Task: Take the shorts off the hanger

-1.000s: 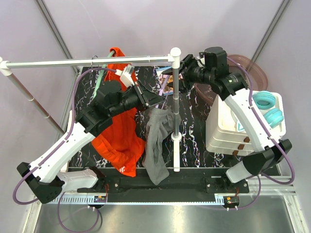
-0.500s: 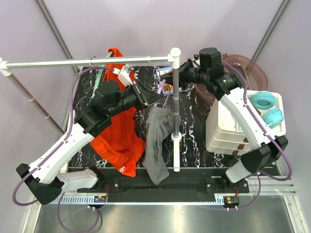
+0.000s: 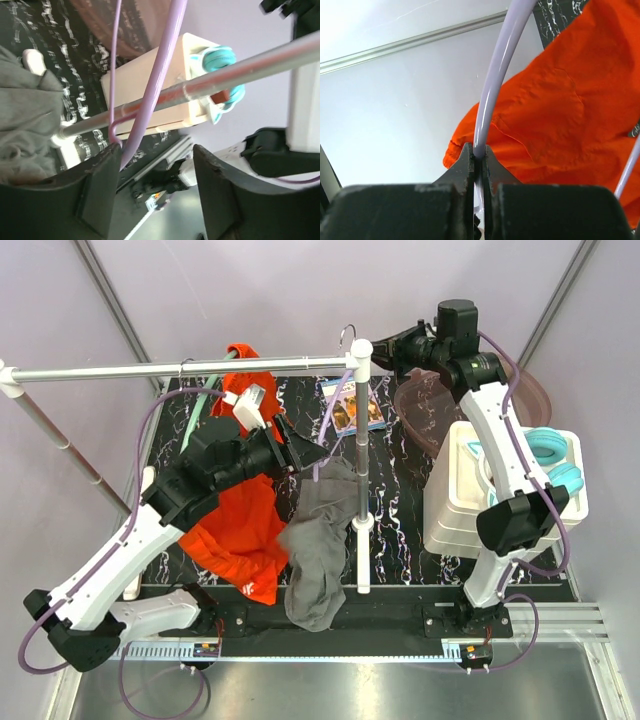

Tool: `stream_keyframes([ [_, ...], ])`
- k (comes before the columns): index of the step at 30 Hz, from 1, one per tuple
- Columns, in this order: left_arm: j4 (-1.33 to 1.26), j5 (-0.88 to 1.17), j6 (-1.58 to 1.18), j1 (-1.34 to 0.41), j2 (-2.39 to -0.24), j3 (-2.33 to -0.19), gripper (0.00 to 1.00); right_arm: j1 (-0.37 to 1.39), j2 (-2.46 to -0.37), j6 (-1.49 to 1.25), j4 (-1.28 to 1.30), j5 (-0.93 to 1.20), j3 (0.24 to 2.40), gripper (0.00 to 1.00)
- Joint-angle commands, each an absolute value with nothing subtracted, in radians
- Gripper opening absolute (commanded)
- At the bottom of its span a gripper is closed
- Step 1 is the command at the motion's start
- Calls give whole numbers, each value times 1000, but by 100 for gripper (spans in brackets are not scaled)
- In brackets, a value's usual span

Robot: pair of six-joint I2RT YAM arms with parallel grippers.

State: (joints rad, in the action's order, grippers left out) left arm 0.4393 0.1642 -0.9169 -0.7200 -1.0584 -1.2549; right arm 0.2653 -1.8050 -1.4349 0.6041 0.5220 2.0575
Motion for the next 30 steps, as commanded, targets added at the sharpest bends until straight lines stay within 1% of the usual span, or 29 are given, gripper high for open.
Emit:
stream_keyframes([
  [1, 500, 118, -809, -726, -1042, -1362, 65, 275, -1824, -1422, 598, 518, 2154, 0],
  [4, 531, 112, -767, -724, -1042, -1402, 66, 268, -1848, -1433, 617, 529, 2200, 0],
  [10, 549, 130, -727, -726, -1000, -1405, 66, 262, -1928, -1459, 690, 595, 2474, 0],
  [13, 543, 143, -718, -724, -968, -1388, 66, 264, -1953, -1450, 701, 653, 2557, 0],
  [15, 531, 150, -715, -724, -950, -1381, 67, 264, -1936, -1413, 716, 690, 2554, 0],
  [23, 511, 170, -710, -724, -896, -1353, 68, 272, -1802, -1321, 716, 773, 2422, 0],
  [30, 506, 163, -721, -724, -871, -1321, 68, 311, -1790, -1286, 736, 799, 2442, 0],
])
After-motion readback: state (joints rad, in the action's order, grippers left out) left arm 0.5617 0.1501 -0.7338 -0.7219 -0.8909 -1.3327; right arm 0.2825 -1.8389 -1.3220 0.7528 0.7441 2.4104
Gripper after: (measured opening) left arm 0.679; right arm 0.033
